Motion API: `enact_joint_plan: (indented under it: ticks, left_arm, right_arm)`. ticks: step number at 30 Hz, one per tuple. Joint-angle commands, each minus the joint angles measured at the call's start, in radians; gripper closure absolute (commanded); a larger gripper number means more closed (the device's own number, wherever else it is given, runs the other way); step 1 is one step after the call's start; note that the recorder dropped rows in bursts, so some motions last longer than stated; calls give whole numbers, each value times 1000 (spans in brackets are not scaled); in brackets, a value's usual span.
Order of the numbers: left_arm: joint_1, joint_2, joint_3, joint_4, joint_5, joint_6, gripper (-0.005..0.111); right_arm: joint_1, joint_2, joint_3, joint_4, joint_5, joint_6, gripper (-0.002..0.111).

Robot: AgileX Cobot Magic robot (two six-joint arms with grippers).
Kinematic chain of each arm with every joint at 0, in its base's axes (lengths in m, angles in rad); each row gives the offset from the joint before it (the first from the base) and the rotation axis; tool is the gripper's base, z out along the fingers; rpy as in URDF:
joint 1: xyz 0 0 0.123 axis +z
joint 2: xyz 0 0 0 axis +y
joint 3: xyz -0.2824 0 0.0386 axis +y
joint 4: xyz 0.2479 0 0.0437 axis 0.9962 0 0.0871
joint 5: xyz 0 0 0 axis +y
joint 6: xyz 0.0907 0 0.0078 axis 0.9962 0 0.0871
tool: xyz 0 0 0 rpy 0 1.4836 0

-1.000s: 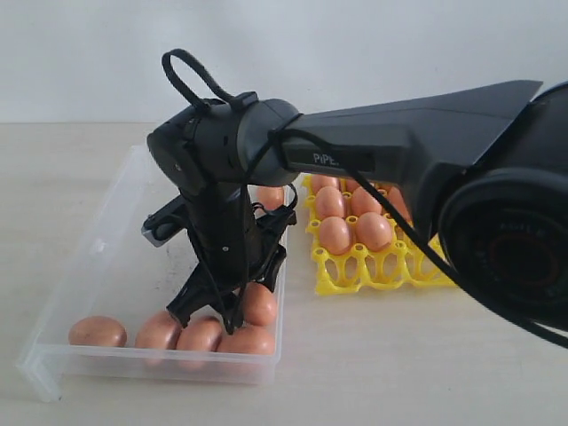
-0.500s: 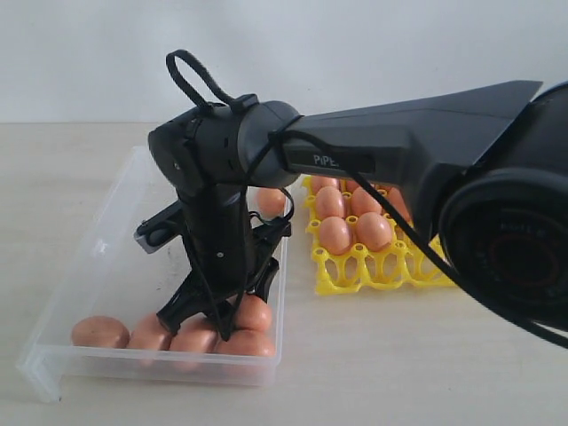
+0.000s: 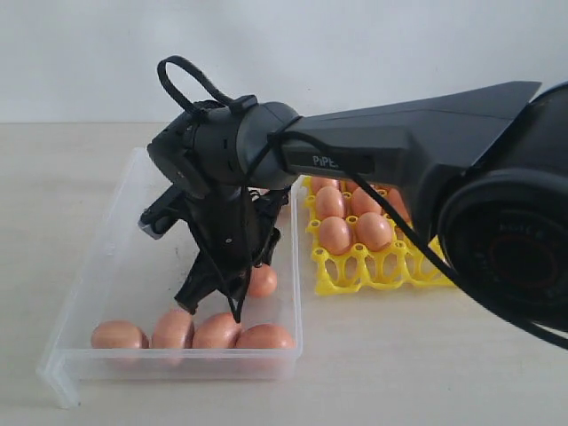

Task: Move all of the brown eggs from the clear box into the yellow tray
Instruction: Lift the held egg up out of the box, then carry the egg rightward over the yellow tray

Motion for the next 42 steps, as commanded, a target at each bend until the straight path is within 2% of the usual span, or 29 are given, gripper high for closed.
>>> enact_joint_plan:
  ticks: [1,7,10,20,25,31,37,42]
  left_arm:
    - [-4,-3,-3,-5,0,6,103]
    - [-4,-3,-3,-5,0,6,103]
    - [-4,-3,-3,-5,0,6,103]
    - [-4,-3,-3,-5,0,6,103]
    - [-4,-3,-3,-5,0,6,103]
    - [-4,-3,-3,-5,0,6,103]
    - [-4,-3,-3,-5,0,6,103]
    - [-4,-3,-3,-5,0,6,103]
  right_arm:
    - [-7,-38,5,17,-202,30,108]
    - [-7,-126,11,44,-432,61,108]
    - [-7,-190,80,44,-561,80,108]
    - [-52,-498,578,42,-1207,117,108]
    - [-149,-681,851,92,-1493,118,108]
    - [-311,-835,1157,95,-1791,118,108]
    - [-492,-807,1346,75,-2033,120,108]
    - [-635,-700,1402,-28,-2233,195,108]
